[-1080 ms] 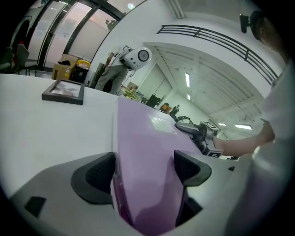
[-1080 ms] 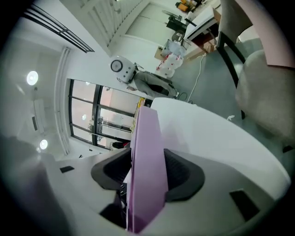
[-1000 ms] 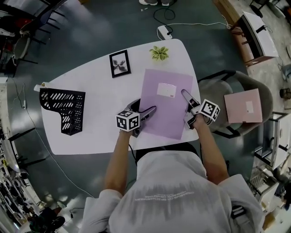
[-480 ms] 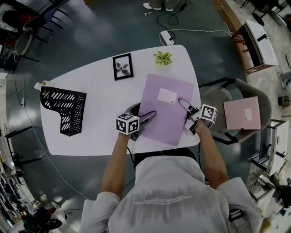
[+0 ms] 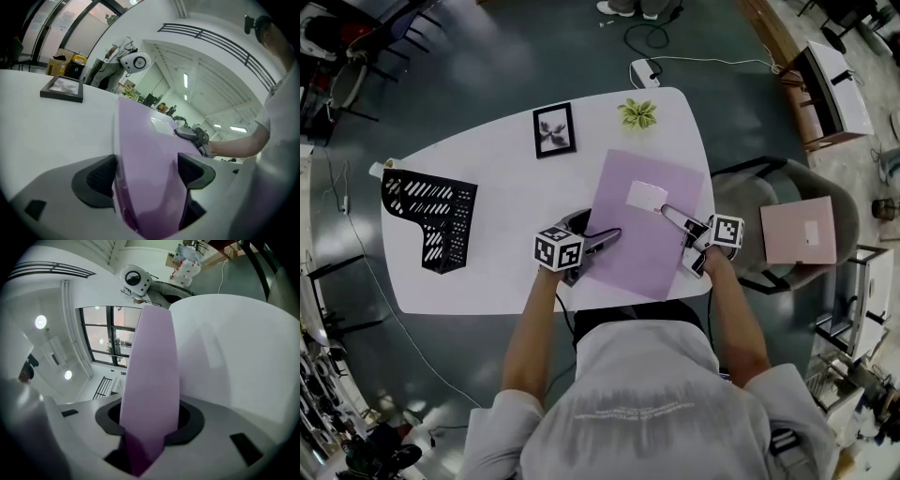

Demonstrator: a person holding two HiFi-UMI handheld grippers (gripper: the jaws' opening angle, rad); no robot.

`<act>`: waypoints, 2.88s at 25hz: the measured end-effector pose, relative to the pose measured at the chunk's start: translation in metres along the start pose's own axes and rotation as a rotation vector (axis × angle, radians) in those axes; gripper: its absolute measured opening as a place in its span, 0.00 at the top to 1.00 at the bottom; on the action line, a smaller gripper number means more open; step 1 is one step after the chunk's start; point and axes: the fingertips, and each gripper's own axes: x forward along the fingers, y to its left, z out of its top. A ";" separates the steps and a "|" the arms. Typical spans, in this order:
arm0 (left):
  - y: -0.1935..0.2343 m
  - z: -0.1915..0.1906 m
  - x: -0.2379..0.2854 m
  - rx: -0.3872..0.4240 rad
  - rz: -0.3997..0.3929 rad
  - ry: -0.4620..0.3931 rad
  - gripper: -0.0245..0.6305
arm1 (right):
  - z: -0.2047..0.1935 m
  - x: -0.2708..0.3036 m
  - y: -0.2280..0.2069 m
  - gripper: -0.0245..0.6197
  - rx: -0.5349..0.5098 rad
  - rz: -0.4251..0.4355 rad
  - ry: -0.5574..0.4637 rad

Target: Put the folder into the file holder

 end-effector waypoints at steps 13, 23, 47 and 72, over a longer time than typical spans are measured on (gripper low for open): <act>-0.026 -0.001 -0.008 -0.081 -0.286 0.060 0.33 | -0.019 -0.002 0.043 0.66 -0.327 0.180 0.090; -0.051 0.006 -0.020 -0.136 -0.377 -0.018 0.53 | -0.034 0.015 0.058 0.62 -0.425 0.113 0.194; -0.022 0.006 -0.217 -0.069 0.035 -0.378 0.70 | -0.041 0.049 0.095 0.88 -0.688 -0.400 0.017; -0.043 -0.023 -0.553 0.191 0.609 -0.820 0.70 | -0.206 0.188 0.365 0.91 -1.411 -0.106 -0.021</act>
